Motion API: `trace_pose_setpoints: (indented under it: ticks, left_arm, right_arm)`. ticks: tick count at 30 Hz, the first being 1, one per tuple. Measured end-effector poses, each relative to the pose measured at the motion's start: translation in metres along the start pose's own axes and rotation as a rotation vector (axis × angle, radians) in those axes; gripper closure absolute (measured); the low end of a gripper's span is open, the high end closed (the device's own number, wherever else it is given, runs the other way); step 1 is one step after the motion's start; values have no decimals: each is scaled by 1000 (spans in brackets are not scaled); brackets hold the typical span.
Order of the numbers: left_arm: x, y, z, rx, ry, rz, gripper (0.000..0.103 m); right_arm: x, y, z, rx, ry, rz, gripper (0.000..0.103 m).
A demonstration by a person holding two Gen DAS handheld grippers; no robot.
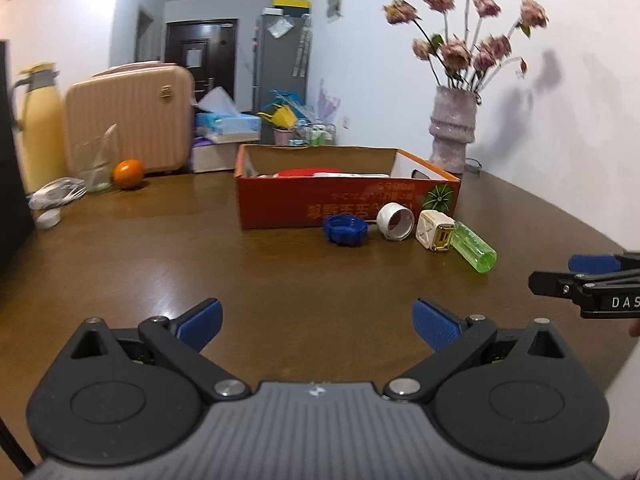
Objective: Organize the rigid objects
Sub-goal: 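Grasp the green spray bottle with the right gripper while the left gripper grasps the blue cap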
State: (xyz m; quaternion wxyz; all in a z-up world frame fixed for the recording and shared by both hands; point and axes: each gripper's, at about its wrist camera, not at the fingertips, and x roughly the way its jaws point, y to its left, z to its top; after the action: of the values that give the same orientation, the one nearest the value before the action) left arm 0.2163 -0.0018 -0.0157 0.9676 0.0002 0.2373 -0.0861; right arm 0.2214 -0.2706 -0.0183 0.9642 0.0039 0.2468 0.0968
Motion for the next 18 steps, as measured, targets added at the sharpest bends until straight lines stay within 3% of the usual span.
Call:
trace_pose_setpoints:
  ticks: [7,10,12,16,18]
  left_arm:
    - [97,-8,43,37,93,-42,0]
    - [139,-13,57,65,137,-55,8]
    - [164,-18,66,87,161,-47,14]
    - [193,-21,75,81,185,-73,23]
    - [203,-23,75,91,189,-94,26]
  right_arm:
    - [67,-19,31,-53,77,-43,23]
    - [98,-31,42,-41,119,-28,30]
    - [118,-36,49,-40,138,-10,36]
    - [145,-48,54,-32,201,-9,71]
    - [147,-57,51,-6,211,-25,71]
